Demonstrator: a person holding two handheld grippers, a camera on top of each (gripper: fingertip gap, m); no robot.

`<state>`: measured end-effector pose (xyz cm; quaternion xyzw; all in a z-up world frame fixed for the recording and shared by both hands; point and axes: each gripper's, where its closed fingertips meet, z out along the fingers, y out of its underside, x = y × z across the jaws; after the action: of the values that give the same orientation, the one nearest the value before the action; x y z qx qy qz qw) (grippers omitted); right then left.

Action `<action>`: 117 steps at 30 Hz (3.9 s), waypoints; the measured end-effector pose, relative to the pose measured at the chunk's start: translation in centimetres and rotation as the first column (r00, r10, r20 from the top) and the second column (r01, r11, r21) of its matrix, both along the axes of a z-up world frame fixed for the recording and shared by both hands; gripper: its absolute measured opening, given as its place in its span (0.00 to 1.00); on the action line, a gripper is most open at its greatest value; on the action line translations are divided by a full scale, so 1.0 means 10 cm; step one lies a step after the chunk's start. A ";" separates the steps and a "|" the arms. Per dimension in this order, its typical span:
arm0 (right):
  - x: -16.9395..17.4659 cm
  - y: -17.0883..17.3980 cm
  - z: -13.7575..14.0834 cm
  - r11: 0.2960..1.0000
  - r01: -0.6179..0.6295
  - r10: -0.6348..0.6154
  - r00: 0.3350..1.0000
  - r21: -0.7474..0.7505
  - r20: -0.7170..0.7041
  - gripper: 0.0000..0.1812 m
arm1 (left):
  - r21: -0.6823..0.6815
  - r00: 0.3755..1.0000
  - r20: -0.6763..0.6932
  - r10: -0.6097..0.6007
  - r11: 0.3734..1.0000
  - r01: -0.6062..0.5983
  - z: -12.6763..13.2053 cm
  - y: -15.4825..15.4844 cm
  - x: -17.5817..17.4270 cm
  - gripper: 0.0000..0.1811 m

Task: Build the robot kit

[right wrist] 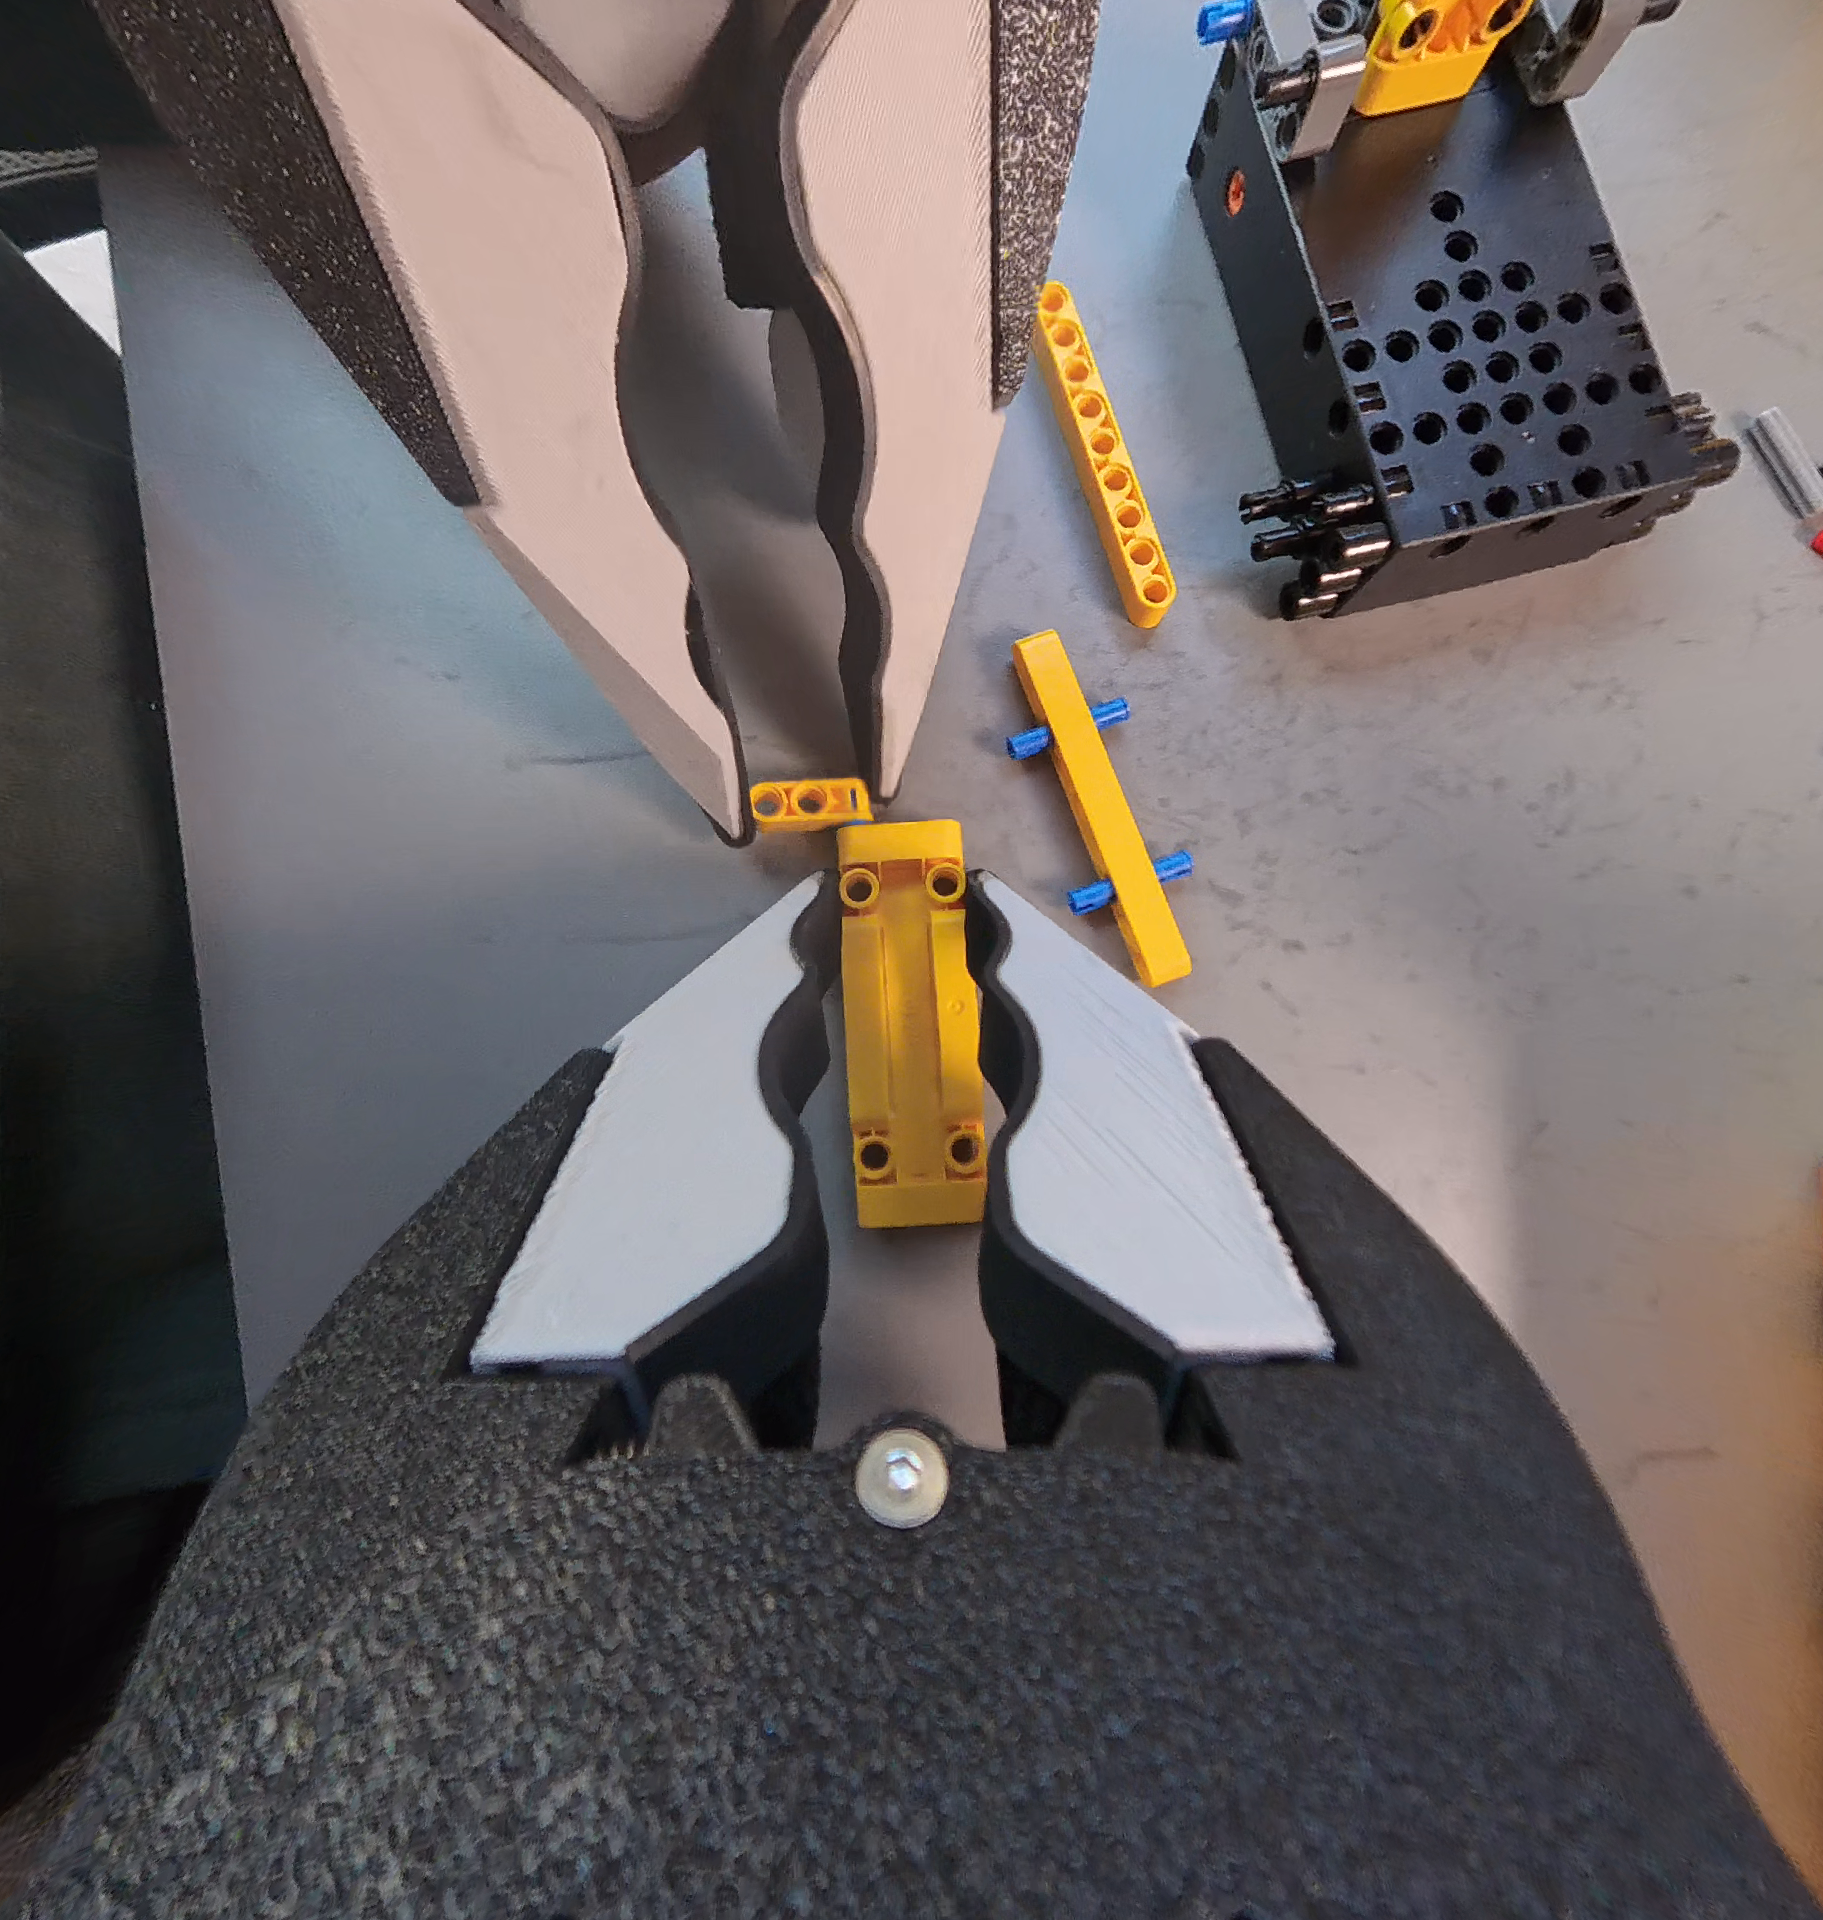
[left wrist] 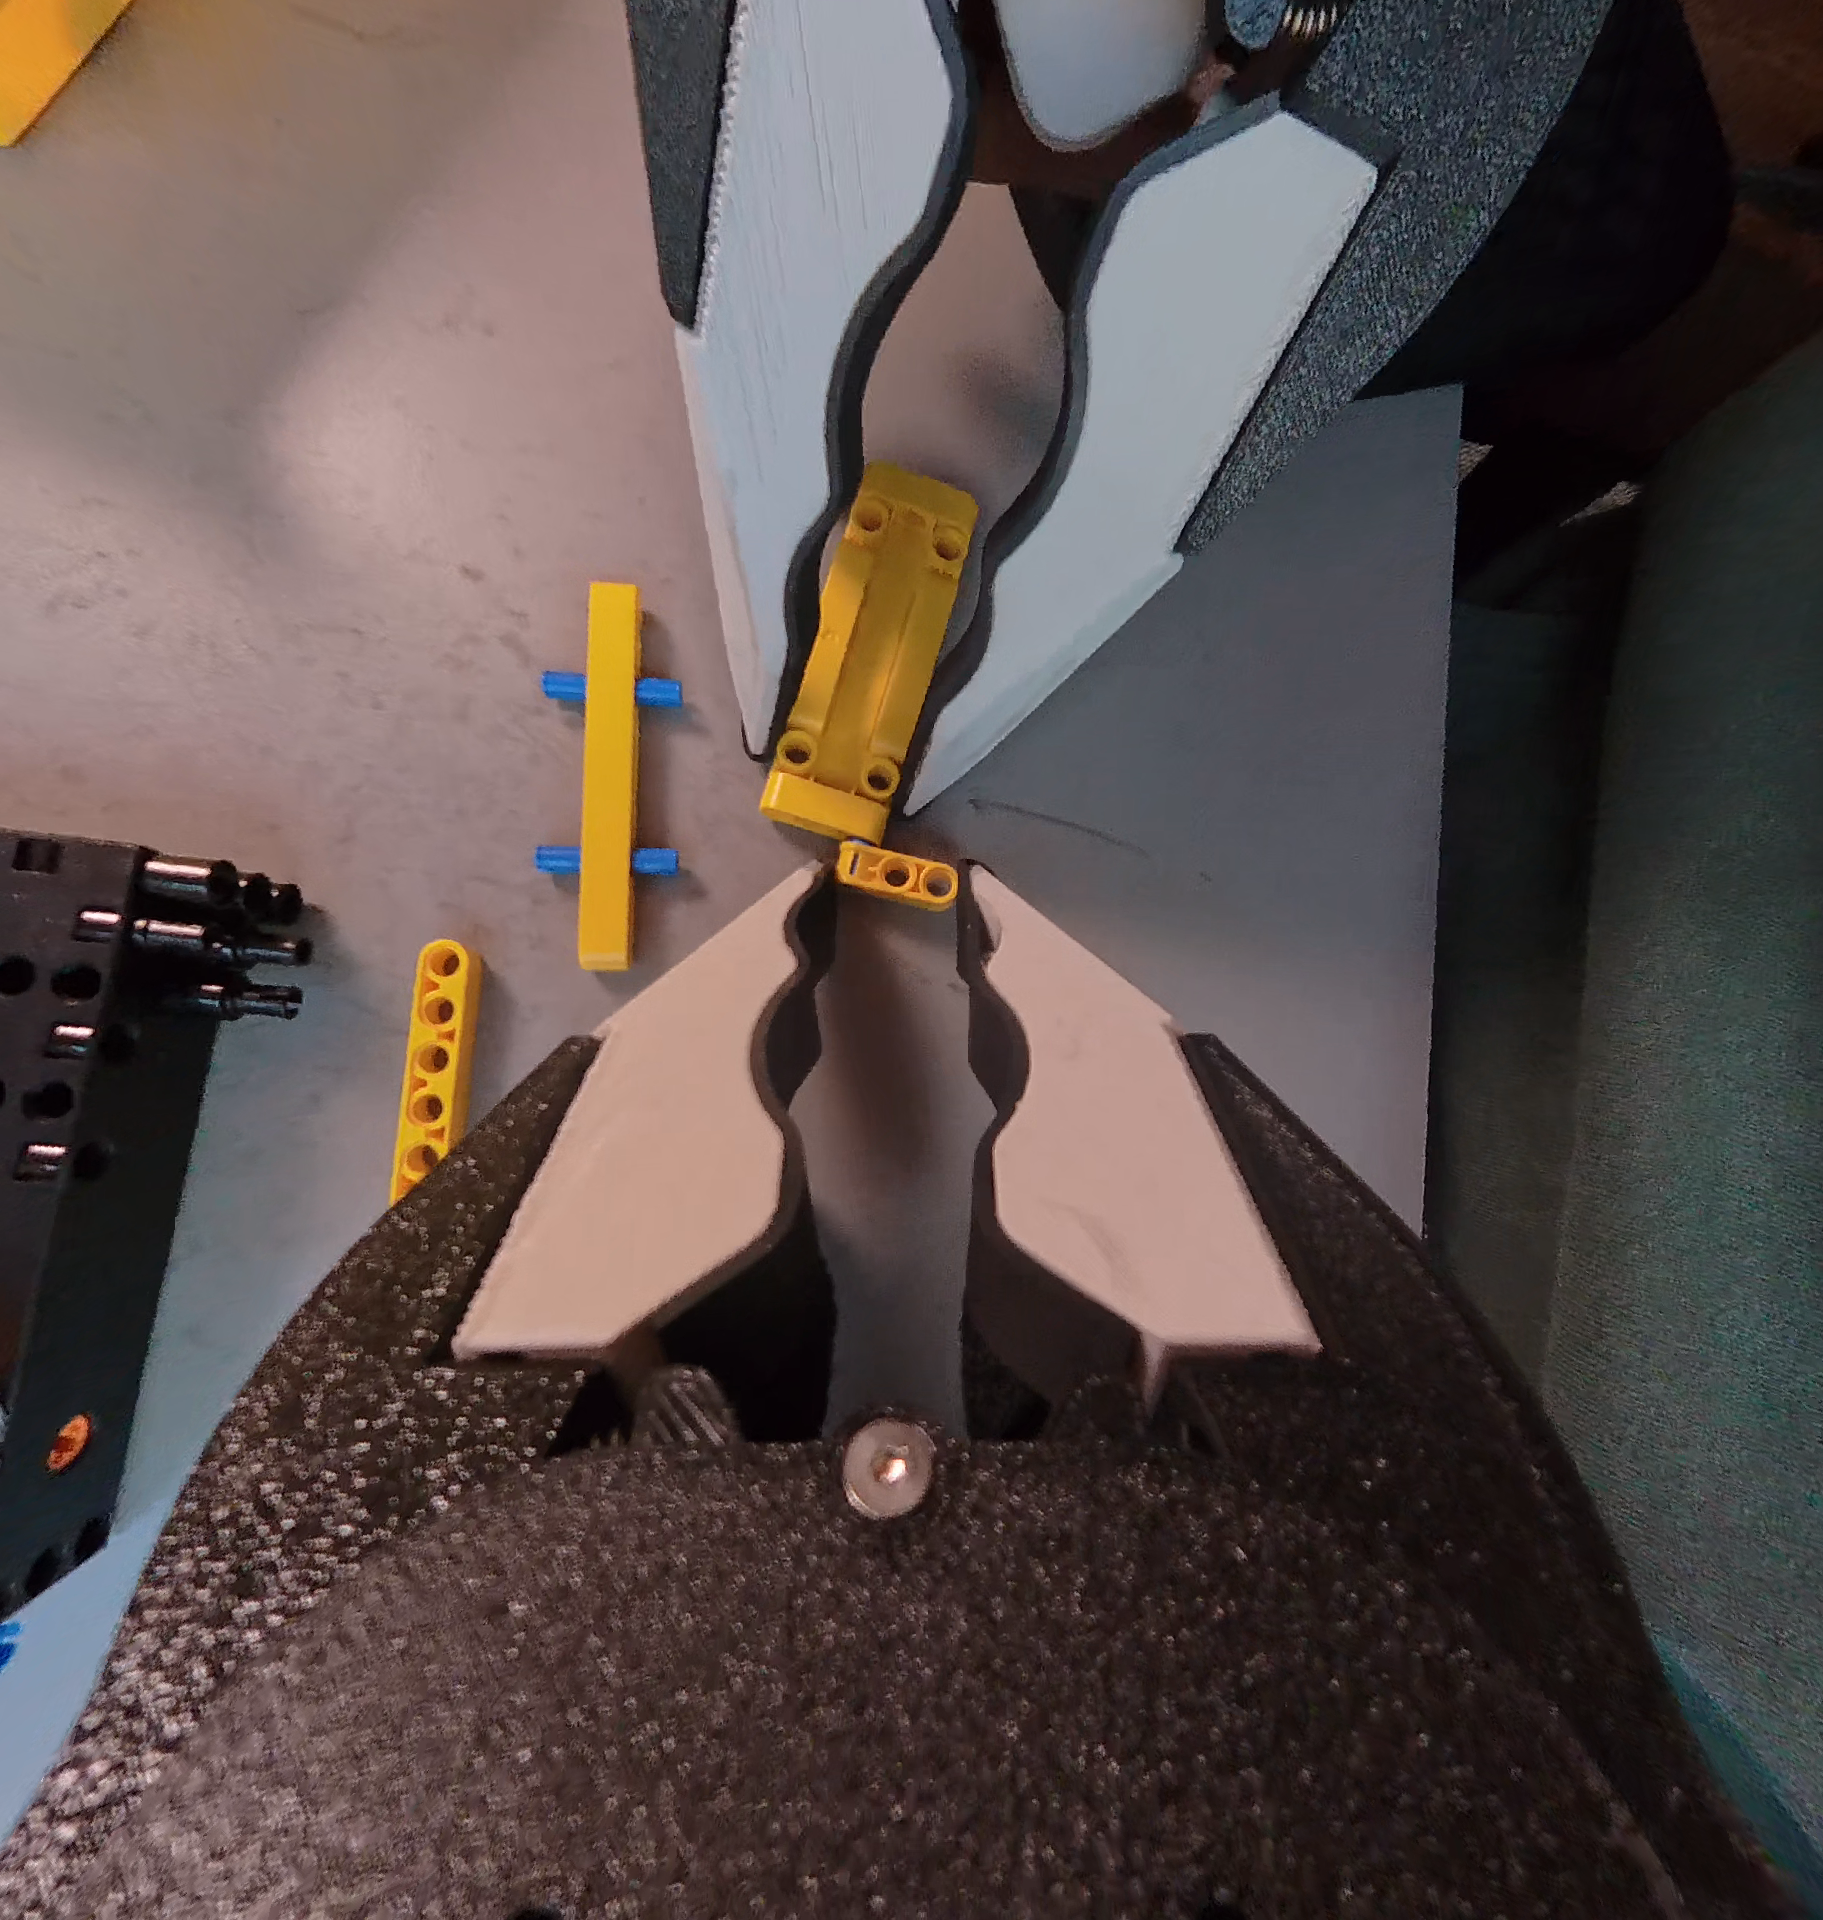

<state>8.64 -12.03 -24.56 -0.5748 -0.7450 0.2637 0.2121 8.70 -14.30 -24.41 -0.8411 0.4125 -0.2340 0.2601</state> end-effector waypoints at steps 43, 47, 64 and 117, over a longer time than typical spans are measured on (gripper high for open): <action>-0.29 -0.13 0.96 0.795 -0.079 0.406 0.806 0.601 -0.431 0.13 | -0.026 0.870 0.490 0.056 0.998 -0.049 0.88 -0.01 -0.15 0.06; -0.32 -0.17 1.00 0.732 -0.058 0.447 0.793 0.679 -0.414 0.13 | -0.047 0.852 0.516 0.094 0.996 -0.081 0.89 -0.02 -0.18 0.04; -0.25 -0.21 0.79 0.864 -0.147 0.378 0.821 0.482 -0.428 0.14 | -0.049 0.875 0.461 0.149 0.988 -0.143 0.76 -0.19 -0.41 0.09; 0.05 -0.14 0.02 0.939 -0.344 0.344 0.937 0.017 -0.055 0.10 | 0.058 0.994 -0.069 -0.082 0.995 0.086 -0.02 -0.08 -0.56 0.04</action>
<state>9.10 -13.44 -24.38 -0.4273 -0.8286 0.3102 0.1860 3.12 -15.06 -24.61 -0.8220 0.4630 -0.2041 0.2614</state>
